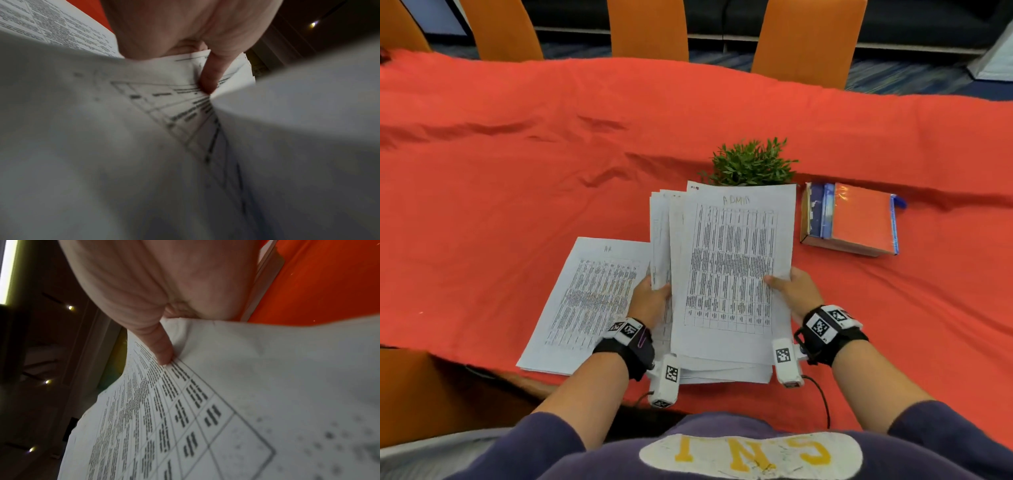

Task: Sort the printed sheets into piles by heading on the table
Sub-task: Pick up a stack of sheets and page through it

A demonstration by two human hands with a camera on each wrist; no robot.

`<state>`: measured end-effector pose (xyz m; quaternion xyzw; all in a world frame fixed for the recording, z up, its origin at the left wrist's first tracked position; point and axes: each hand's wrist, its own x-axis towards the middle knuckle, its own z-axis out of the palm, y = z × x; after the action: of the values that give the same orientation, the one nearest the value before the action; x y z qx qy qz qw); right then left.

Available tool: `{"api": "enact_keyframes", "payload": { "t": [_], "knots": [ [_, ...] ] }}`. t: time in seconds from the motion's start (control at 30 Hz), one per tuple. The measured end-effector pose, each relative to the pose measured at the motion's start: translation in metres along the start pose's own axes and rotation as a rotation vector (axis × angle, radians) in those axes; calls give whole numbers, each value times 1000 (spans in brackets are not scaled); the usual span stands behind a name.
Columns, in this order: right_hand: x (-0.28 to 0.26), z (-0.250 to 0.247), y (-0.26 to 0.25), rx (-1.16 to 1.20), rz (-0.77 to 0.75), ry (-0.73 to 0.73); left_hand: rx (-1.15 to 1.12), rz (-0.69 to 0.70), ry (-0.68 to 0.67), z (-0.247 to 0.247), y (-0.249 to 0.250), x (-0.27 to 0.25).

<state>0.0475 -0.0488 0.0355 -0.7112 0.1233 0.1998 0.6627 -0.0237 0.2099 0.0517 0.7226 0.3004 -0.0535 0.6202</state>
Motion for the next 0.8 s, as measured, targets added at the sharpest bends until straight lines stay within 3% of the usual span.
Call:
{"api": "enact_keyframes", "payload": {
  "t": [0.13,0.43,0.6,0.8],
  "knots": [
    [-1,11,1,-81,-49,-18,-158,-87,-21,3,2,-2],
    [6,46,-11,-144,-155,-95,79,24,44,-12,-9,-4],
    [24,70,0,-209,-50,-167,41,9,238,-61,-19,8],
    [43,78,32,-788,257,76,-52,-18,470,-135,-45,19]
  ]
}}
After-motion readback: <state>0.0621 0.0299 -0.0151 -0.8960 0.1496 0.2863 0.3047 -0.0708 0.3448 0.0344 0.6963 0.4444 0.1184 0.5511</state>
